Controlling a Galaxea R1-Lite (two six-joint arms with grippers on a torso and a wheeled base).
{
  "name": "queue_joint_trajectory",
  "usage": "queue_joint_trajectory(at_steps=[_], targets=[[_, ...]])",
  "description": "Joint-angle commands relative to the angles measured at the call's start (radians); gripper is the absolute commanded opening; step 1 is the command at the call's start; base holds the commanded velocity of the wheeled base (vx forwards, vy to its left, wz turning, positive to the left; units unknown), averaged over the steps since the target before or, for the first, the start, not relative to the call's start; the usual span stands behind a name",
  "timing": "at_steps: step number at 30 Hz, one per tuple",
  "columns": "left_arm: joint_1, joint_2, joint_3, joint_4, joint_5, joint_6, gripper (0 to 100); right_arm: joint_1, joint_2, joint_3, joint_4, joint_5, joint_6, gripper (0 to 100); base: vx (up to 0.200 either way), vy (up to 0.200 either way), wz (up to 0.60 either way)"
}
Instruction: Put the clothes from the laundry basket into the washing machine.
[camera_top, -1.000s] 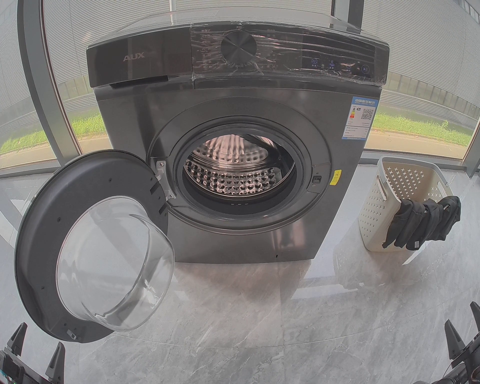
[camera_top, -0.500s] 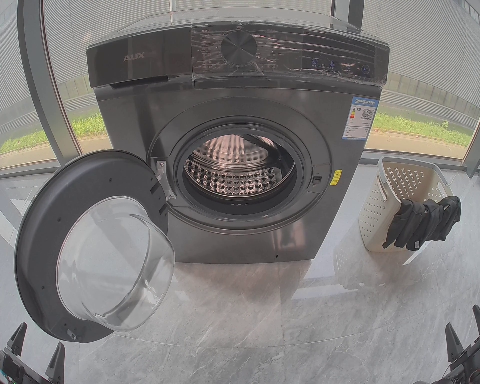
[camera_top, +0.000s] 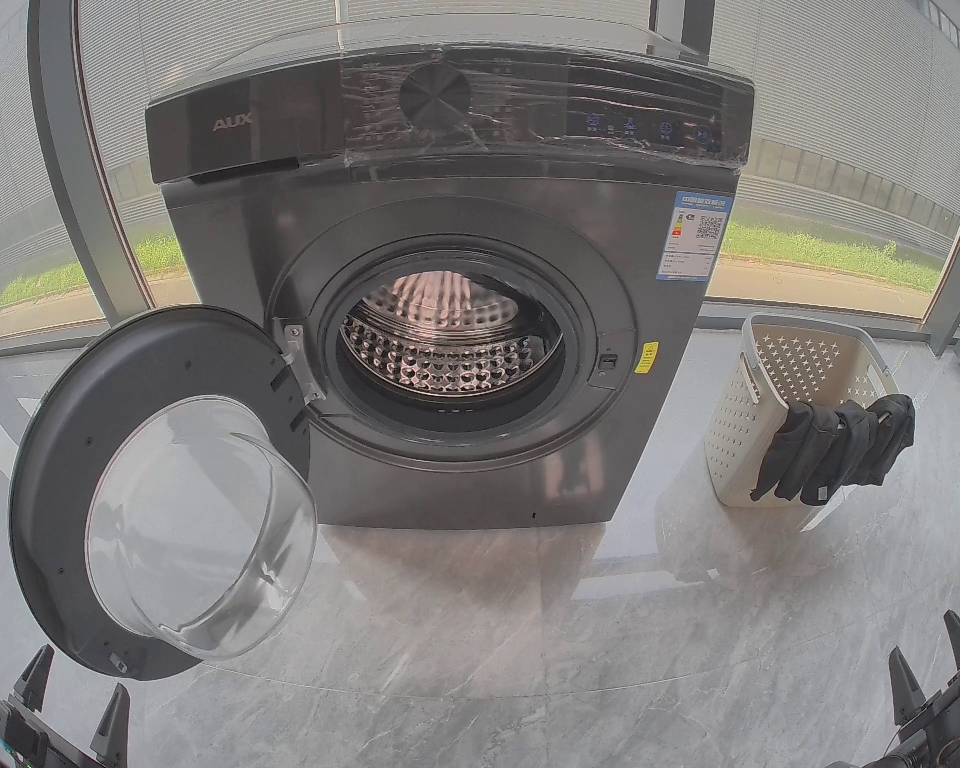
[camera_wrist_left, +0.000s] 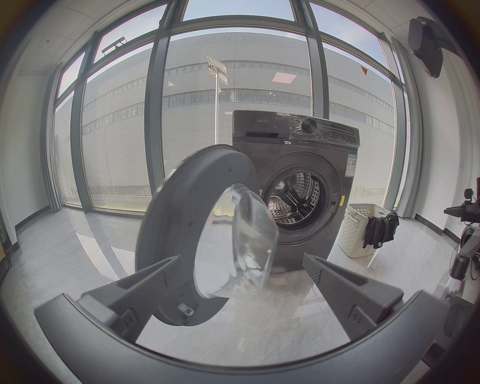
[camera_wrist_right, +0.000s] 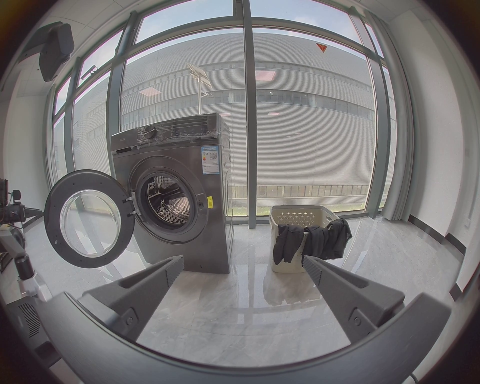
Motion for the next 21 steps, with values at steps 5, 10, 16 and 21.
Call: queue_joint_trajectory(at_steps=[5,10,16,21], targets=[[0.0,-0.018,0.015,0.0,0.0,0.0,100,0.0,-0.01,0.018,-0.001,0.0,0.0,100,0.0,-0.2,0.0],[0.0,-0.018,0.015,-0.002,0.0,0.0,100,0.0,-0.01,0.018,-0.001,0.0,0.0,100,0.0,-0.2,0.0],[0.0,-0.018,0.015,-0.002,0.0,0.002,100,0.0,-0.01,0.018,-0.001,0.0,0.0,100,0.0,-0.2,0.0],[0.0,-0.018,0.015,0.0,0.0,0.0,100,0.0,-0.01,0.018,-0.001,0.0,0.0,100,0.0,-0.12,0.0]])
